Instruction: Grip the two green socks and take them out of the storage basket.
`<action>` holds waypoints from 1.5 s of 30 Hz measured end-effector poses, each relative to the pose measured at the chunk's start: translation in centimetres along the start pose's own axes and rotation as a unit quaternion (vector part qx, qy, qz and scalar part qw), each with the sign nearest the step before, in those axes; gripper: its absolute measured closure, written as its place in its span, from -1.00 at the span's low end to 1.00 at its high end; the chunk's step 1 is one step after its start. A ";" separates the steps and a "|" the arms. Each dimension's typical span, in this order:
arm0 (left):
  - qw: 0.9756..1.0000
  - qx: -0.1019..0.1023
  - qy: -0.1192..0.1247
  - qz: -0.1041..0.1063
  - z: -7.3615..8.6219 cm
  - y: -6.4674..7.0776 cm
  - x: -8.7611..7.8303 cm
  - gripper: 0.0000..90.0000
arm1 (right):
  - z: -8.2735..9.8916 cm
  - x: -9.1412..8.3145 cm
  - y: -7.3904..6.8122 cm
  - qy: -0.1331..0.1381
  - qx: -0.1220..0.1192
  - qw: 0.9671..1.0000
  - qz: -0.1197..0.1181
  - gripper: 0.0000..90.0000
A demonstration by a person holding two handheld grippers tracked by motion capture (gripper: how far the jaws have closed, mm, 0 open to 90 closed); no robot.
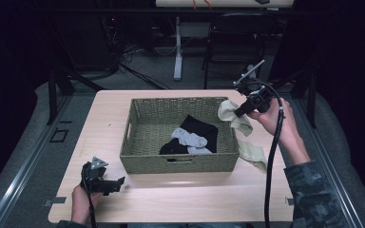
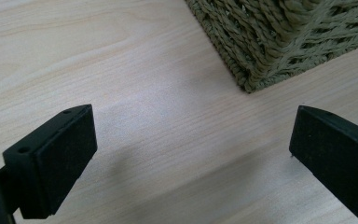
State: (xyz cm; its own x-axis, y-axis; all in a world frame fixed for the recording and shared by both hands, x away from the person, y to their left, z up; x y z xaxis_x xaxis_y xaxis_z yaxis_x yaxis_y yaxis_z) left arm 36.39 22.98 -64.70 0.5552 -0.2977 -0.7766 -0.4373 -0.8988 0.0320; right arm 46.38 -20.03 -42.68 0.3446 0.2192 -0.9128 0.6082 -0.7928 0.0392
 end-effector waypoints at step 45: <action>1.000 0.004 -0.008 -0.004 0.1 0.1 0.3 -0.98 | 15.2 13.9 6.3 -0.043 0.144 0.989 -0.013 0.79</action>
Point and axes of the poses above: each handheld gripper's, and its own axes: x roughly forward along the jaws, z roughly out of its underside, y roughly to its right, the point moved 10 cm from there along x, roughly forward along the jaws, and after that the axes turned 1 degree about -y, right-handed, at the moved point
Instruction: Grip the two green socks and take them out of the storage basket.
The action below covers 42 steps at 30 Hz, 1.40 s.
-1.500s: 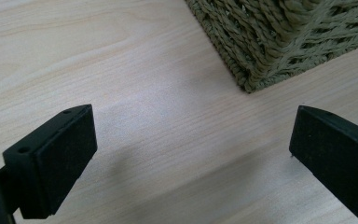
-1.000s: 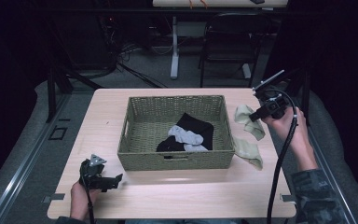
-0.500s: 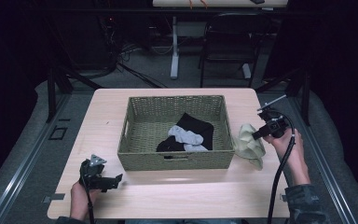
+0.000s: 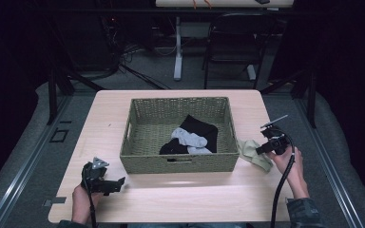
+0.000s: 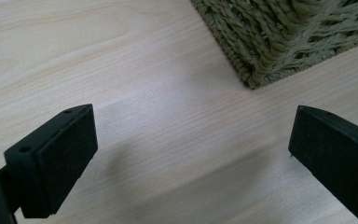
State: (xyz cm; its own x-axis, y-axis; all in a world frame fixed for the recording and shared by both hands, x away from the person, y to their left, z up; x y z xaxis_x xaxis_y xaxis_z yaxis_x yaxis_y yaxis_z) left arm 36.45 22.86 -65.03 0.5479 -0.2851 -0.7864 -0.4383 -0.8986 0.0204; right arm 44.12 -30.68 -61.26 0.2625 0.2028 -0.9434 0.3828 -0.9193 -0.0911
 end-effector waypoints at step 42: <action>1.000 0.006 0.003 -0.002 -0.2 0.2 0.0 -0.98 | 9.4 -1.8 -2.5 0.058 0.001 0.998 0.014 -1.00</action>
Point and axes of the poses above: each handheld gripper's, and its own axes: x roughly forward along the jaws, z roughly out of its underside, y roughly to its right, the point moved 10 cm from there along x, roughly forward along the jaws, and after that the axes turned 1 degree about -y, right-handed, at the moved point
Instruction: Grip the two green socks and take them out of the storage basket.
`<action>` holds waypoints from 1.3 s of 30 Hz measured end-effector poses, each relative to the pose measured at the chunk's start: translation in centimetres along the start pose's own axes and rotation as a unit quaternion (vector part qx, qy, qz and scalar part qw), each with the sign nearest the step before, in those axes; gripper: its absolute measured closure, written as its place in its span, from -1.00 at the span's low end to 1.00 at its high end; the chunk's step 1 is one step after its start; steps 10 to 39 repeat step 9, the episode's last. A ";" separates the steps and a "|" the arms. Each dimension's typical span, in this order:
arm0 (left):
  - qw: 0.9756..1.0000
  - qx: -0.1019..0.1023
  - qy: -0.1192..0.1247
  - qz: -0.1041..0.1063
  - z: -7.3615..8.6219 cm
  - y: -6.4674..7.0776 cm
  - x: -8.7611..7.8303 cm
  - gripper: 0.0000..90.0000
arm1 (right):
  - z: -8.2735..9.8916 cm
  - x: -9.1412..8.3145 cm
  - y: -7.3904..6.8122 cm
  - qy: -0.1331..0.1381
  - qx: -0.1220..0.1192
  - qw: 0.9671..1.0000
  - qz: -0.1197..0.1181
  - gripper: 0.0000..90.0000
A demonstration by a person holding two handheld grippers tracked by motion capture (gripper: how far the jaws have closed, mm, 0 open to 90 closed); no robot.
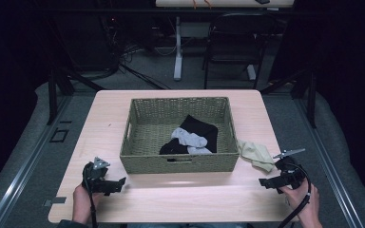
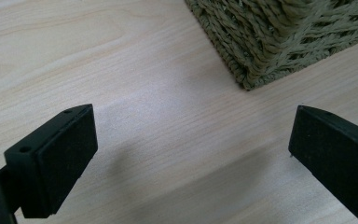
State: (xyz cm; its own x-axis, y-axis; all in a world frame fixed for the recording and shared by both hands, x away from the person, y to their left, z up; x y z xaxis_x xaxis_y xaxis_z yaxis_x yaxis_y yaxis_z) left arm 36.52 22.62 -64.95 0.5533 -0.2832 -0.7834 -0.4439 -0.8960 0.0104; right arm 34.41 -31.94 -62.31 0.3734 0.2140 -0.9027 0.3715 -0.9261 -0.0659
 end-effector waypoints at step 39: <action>1.000 0.004 -0.005 0.001 -0.1 0.1 0.2 -0.98 | 0.6 0.3 0.6 -0.010 0.000 1.000 0.004 -1.00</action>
Point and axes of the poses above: each handheld gripper's, and its own axes: x roughly forward along the jaws, z roughly out of its underside, y roughly to its right, the point moved 10 cm from there along x, roughly forward along the jaws, and after that the axes turned 1 degree about -y, right-handed, at the moved point
